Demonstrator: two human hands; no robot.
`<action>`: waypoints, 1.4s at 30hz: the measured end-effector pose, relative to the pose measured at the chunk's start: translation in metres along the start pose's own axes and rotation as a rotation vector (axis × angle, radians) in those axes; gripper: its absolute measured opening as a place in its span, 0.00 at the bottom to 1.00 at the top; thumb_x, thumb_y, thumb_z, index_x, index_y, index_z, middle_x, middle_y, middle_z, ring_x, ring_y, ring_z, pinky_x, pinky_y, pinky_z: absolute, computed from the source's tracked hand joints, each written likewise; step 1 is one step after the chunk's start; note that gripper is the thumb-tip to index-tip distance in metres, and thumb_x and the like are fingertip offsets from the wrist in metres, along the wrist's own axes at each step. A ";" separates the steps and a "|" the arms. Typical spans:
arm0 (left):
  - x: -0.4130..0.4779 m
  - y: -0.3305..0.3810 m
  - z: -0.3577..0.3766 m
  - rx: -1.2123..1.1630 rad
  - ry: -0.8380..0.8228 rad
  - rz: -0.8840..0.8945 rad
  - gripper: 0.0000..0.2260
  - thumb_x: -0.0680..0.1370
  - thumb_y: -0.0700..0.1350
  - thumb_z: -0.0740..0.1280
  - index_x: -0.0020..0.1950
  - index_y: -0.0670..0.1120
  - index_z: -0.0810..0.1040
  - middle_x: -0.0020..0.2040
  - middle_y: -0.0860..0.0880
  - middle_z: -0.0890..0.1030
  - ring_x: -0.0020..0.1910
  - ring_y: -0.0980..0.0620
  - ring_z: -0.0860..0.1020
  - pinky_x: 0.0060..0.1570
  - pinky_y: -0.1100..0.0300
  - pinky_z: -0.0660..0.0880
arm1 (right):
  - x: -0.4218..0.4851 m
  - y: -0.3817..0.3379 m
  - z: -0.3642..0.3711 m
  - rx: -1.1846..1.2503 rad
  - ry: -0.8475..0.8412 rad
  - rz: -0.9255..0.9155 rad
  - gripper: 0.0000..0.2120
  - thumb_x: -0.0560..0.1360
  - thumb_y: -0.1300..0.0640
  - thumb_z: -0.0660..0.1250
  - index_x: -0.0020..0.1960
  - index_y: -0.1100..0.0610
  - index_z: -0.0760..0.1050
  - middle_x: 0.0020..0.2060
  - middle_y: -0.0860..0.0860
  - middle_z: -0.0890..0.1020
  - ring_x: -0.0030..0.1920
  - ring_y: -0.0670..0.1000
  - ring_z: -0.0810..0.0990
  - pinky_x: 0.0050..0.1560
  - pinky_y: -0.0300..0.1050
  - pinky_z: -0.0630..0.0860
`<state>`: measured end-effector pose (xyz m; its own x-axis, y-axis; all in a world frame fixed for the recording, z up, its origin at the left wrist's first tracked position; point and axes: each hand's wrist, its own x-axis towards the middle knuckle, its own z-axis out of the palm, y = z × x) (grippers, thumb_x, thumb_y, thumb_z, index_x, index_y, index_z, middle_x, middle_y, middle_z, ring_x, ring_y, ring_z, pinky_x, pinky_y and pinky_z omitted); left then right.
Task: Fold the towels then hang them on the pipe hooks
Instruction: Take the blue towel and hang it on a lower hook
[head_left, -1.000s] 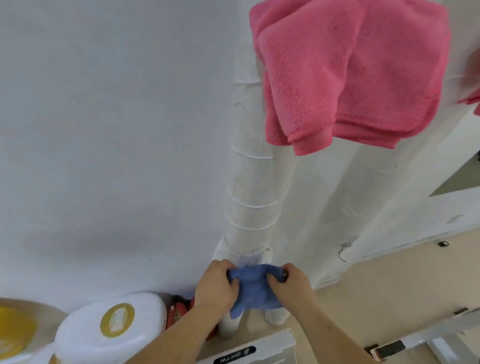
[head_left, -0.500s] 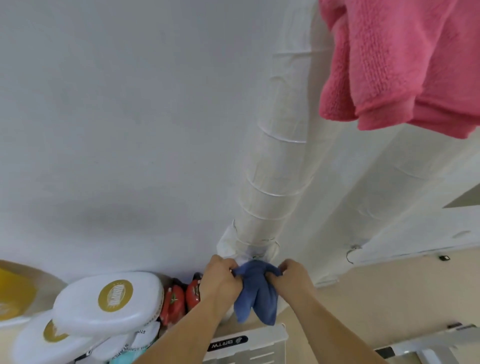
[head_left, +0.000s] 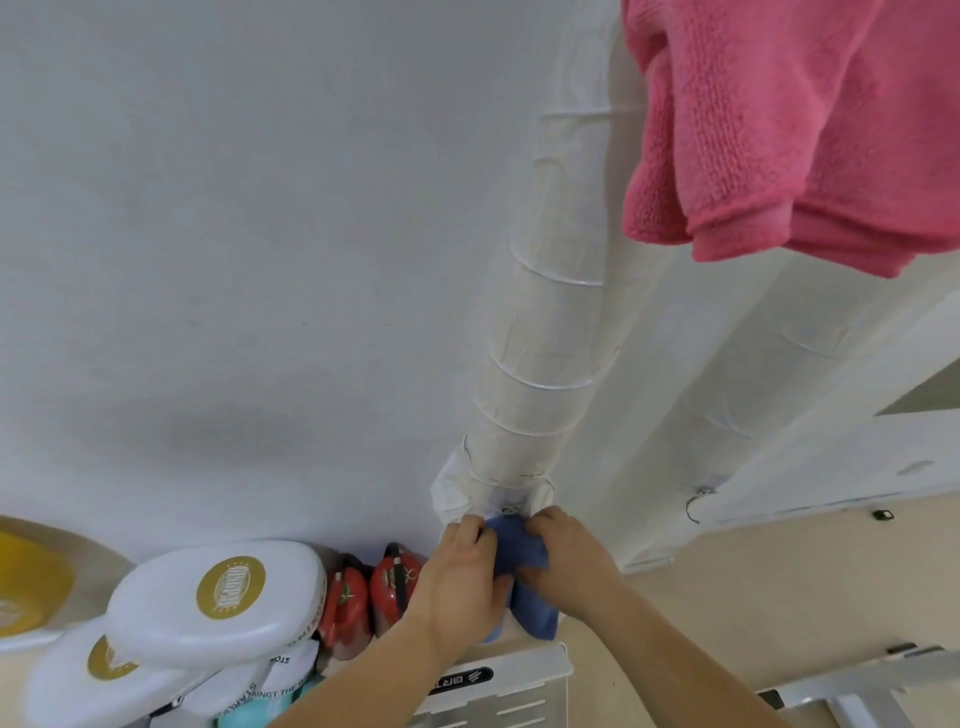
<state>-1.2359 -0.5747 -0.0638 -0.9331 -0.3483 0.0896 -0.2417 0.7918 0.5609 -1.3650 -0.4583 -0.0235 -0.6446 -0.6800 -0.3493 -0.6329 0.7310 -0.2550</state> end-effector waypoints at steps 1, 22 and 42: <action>0.000 0.000 0.000 -0.007 0.006 0.005 0.21 0.77 0.54 0.60 0.68 0.49 0.75 0.62 0.51 0.76 0.59 0.50 0.75 0.56 0.56 0.77 | 0.001 -0.001 0.003 0.045 0.011 0.036 0.16 0.75 0.48 0.66 0.60 0.52 0.74 0.57 0.51 0.78 0.59 0.55 0.80 0.55 0.47 0.77; -0.004 0.010 -0.013 -0.155 -0.085 -0.234 0.12 0.83 0.46 0.65 0.65 0.55 0.79 0.49 0.52 0.85 0.50 0.53 0.82 0.48 0.69 0.72 | -0.001 0.001 0.031 0.294 0.033 0.080 0.13 0.73 0.49 0.68 0.57 0.45 0.78 0.50 0.47 0.81 0.49 0.50 0.82 0.53 0.44 0.79; 0.010 0.014 0.004 -0.223 -0.010 -0.366 0.08 0.81 0.45 0.64 0.43 0.52 0.77 0.48 0.50 0.82 0.50 0.50 0.81 0.48 0.62 0.73 | 0.002 0.008 0.048 0.304 0.153 0.097 0.18 0.77 0.47 0.63 0.67 0.39 0.74 0.58 0.40 0.83 0.54 0.46 0.83 0.57 0.40 0.78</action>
<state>-1.2496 -0.5655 -0.0587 -0.7995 -0.5801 -0.1555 -0.4945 0.4890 0.7186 -1.3508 -0.4514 -0.0692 -0.7668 -0.5906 -0.2514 -0.4242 0.7602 -0.4920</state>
